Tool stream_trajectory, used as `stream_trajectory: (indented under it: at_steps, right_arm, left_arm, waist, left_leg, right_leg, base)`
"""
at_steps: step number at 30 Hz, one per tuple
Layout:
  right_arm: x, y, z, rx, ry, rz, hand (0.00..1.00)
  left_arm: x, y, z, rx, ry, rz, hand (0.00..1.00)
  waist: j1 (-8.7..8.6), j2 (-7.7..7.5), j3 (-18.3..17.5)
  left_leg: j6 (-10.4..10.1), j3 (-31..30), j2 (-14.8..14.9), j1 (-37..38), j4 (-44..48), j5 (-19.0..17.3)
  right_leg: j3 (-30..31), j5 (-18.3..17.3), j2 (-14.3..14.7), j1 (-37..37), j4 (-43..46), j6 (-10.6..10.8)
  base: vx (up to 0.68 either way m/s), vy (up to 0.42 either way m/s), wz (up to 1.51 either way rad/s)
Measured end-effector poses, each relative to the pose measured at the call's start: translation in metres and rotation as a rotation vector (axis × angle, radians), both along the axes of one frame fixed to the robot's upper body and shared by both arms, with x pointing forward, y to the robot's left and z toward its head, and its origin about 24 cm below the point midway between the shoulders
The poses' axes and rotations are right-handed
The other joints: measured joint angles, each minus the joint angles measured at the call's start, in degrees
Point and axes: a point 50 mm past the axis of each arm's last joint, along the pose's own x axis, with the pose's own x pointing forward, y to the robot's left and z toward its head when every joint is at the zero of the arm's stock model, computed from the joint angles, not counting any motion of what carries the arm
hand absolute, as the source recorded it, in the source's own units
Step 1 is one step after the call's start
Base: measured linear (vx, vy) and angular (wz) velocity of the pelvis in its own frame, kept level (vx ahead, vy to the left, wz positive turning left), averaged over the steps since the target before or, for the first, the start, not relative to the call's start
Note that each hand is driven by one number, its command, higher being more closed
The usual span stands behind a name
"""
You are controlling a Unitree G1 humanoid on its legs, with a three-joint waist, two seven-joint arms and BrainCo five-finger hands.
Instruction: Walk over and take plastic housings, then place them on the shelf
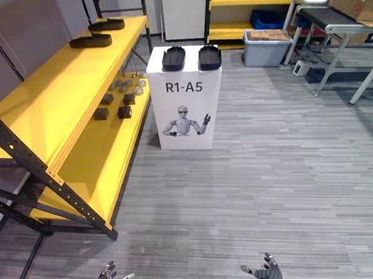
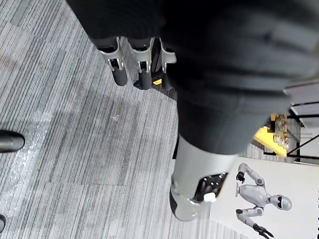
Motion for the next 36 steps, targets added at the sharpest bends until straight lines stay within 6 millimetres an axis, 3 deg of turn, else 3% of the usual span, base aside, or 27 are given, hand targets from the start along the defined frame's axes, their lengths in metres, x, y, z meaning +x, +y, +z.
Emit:
stream_trajectory:
  at_steps: [9, 22, 28, 30, 31, 32, 35, 36]
  right_arm:
    - [0.002, 0.001, 0.002, -0.012, -0.002, 0.043, 0.0]
    - [-0.003, -0.006, 0.002, 0.076, -0.053, -0.124, 0.0]
    - [0.006, -0.007, 0.006, 0.078, -0.082, -0.15, 0.0]
    - [0.008, -0.007, 0.006, 0.077, -0.087, -0.15, 0.0]
    - [0.008, -0.007, 0.006, 0.075, -0.085, -0.152, 0.0]
    - [0.009, -0.007, 0.007, 0.074, -0.088, -0.151, 0.0]
    - [0.021, 0.001, 0.01, 0.085, -0.108, -0.11, 0.0]
    - [0.022, 0.002, 0.01, 0.084, -0.11, -0.102, 0.0]
  left_arm:
    - [0.001, 0.005, 0.005, 0.028, -0.023, 0.007, 0.0]
    - [-0.015, 0.01, 0.001, 0.02, 0.006, 0.138, 0.0]
    - [-0.003, 0.011, 0.01, 0.025, -0.052, 0.145, 0.0]
    - [0.0, 0.011, 0.013, 0.027, -0.072, 0.143, 0.0]
    - [0.001, 0.011, 0.014, 0.028, -0.078, 0.138, 0.0]
    - [0.003, 0.01, 0.015, 0.028, -0.082, 0.13, 0.0]
    - [0.01, 0.007, 0.017, 0.048, -0.085, 0.083, 0.0]
    - [0.011, 0.006, 0.017, 0.051, -0.086, 0.074, 0.0]
  waist:
    - [-0.15, 0.58, 0.84]
    - [0.27, 1.27, 1.28]
    - [1.43, 1.82, 3.25]
    - [1.46, 1.69, 3.87]
    - [1.38, 1.07, 4.49]
    - [1.47, 1.49, 4.68]
    - [1.24, 1.08, 6.81]
    - [1.31, 1.13, 6.99]
  left_leg:
    - [-0.97, 2.21, 0.07, 1.68, -0.31, -0.61]
    - [-1.2, 4.82, 1.01, 1.77, 0.21, -1.06]
    - [-1.06, 8.17, 3.38, -1.81, 5.94, -5.23]
    - [-0.81, 8.67, 3.54, -2.96, 8.45, -7.06]
    - [-0.4, 8.95, 3.32, -3.22, 10.41, -8.89]
    - [0.23, 9.12, 3.35, -3.07, 12.1, -11.02]
    - [1.25, 9.37, 3.42, 0.85, 12.63, -14.09]
    - [1.22, 9.37, 3.46, 1.61, 12.53, -14.73]
  right_leg:
    - [1.77, 0.63, -0.09, 1.22, -1.35, 0.74]
    - [3.46, 1.24, 0.68, 0.64, -1.29, 0.46]
    - [4.71, -0.69, 2.1, -3.04, 0.99, 0.49]
    - [4.44, -3.77, 1.87, -5.95, 6.26, 0.99]
    - [4.25, -6.33, 1.43, -7.32, 10.71, 1.38]
    - [3.0, -7.81, 0.91, -9.41, 17.7, 2.6]
    - [-5.28, -8.77, -2.93, -20.77, 40.15, 4.41]
    - [-6.44, -8.79, -3.64, -22.19, 40.52, 4.39]
  base:
    - [0.0, 0.011, -0.12]
    - [-0.01, -0.008, -0.07]
    - [0.0, -0.029, -0.35]
    - [0.08, -0.014, -0.14]
    - [0.15, -0.009, -0.13]
    - [0.17, -0.004, -0.19]
    - [0.24, -0.007, -0.08]
    - [0.34, -0.032, 0.1]
